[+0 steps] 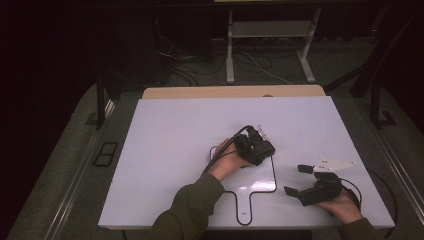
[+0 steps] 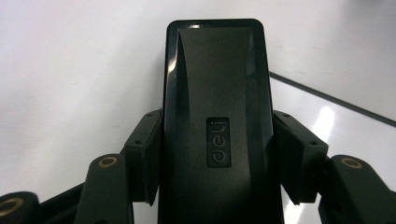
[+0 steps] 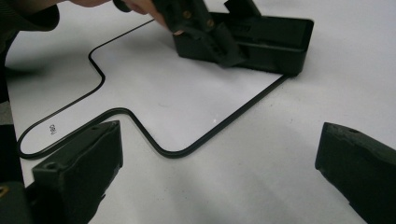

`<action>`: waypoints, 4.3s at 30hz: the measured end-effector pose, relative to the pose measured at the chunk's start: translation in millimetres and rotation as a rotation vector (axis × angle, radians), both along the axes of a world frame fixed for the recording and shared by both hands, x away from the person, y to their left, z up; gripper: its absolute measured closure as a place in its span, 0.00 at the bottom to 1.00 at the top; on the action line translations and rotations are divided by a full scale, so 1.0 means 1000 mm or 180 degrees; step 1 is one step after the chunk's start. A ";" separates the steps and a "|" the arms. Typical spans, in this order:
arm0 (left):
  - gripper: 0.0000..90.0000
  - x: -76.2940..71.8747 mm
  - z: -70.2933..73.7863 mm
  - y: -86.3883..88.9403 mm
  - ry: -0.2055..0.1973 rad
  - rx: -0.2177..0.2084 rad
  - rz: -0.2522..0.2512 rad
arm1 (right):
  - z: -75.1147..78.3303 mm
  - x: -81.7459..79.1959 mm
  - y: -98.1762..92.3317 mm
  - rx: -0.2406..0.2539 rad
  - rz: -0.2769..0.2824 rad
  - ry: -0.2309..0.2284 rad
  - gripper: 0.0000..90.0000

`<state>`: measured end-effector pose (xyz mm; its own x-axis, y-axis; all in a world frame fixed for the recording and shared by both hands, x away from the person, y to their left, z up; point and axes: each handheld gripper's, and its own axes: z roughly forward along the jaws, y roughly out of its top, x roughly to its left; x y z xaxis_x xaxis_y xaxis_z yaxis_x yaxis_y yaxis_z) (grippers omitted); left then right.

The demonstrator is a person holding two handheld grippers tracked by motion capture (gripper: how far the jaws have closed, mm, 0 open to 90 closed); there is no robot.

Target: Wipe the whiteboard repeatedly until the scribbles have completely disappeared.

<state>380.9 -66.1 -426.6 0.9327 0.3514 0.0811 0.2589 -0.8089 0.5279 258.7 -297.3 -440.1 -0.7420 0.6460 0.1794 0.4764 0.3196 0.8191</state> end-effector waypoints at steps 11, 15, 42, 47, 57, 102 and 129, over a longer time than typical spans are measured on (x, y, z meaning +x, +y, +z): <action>0.44 -0.046 0.000 0.004 0.0020 -0.0037 -0.0303 | 0.001 -0.001 0.002 -0.0005 -0.0006 0.0007 0.00; 0.44 -0.062 0.000 0.008 0.0146 -0.0067 -0.0357 | 0.001 -0.001 0.002 -0.0005 -0.0008 0.0012 0.00; 0.44 0.018 0.000 0.012 0.0013 -0.0071 0.0190 | 0.000 -0.001 -0.001 0.0010 -0.0010 0.0008 0.00; 0.44 0.014 0.003 0.015 0.0062 -0.0182 0.0154 | -0.001 0.000 -0.002 0.0004 -0.0011 0.0017 0.00; 0.44 0.002 0.013 0.029 0.0134 -0.0354 0.0064 | -0.001 0.000 0.000 -0.0006 0.0006 0.0010 0.00; 0.44 0.066 0.040 0.083 0.0116 -0.0628 0.0628 | -0.002 -0.001 0.001 0.0014 0.0024 0.0023 0.00; 0.44 0.126 0.019 0.068 0.0111 -0.0473 0.0892 | -0.002 -0.001 -0.002 0.0068 0.0015 0.0036 0.00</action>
<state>507.3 1.8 -407.7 0.7992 0.6008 -0.0207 0.4809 -0.6183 0.6217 258.1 -299.5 -442.3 -0.7429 0.6384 0.2014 0.4841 0.3044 0.8204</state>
